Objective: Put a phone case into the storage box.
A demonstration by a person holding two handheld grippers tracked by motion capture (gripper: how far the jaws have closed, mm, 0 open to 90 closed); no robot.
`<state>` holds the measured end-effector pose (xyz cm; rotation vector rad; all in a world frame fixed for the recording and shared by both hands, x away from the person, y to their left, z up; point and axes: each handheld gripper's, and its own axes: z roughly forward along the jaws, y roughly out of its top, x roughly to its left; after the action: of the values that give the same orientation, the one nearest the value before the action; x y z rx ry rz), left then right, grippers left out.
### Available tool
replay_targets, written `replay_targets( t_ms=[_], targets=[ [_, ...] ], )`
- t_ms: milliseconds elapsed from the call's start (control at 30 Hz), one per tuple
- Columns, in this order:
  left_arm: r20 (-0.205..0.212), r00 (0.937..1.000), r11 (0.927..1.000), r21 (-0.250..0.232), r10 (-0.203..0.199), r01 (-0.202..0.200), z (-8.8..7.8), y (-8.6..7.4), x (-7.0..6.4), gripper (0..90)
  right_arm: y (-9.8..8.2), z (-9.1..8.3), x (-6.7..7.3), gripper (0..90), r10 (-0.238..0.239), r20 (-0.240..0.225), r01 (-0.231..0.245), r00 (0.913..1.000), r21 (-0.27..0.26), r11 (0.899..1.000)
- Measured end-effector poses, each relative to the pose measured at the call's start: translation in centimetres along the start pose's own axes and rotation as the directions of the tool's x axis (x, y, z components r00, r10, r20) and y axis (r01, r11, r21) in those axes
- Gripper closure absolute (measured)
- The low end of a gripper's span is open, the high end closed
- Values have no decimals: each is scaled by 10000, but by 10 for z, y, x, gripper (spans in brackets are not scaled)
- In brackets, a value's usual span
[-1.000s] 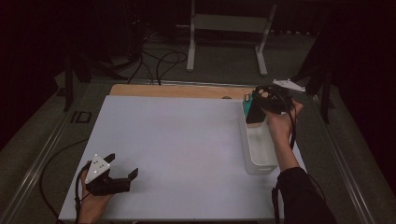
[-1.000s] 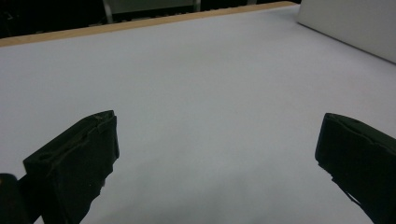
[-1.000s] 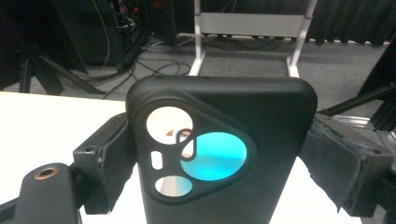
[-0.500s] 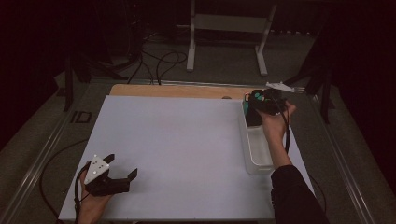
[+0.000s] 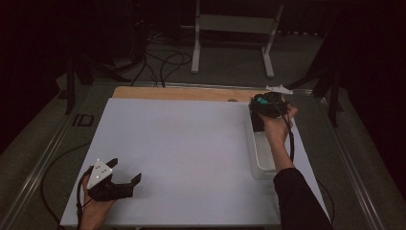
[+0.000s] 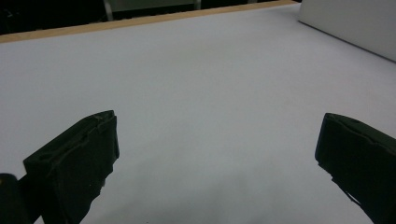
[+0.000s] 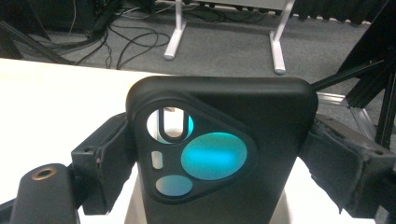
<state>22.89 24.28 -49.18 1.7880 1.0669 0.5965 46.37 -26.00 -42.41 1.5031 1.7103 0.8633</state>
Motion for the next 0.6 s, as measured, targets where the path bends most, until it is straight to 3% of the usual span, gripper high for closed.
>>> replay_targets(
  t_ms=[333,600],
  targets=[
    [-9,10000,10000,41,24,-24,0,0,0,1,-3,9,4,135,35,230,-36,9997,54,10000],
    [-9,10000,10000,69,8,-8,1,-1,0,1,-2,16,2,126,-22,30,22,10000,54,10000]
  ],
)
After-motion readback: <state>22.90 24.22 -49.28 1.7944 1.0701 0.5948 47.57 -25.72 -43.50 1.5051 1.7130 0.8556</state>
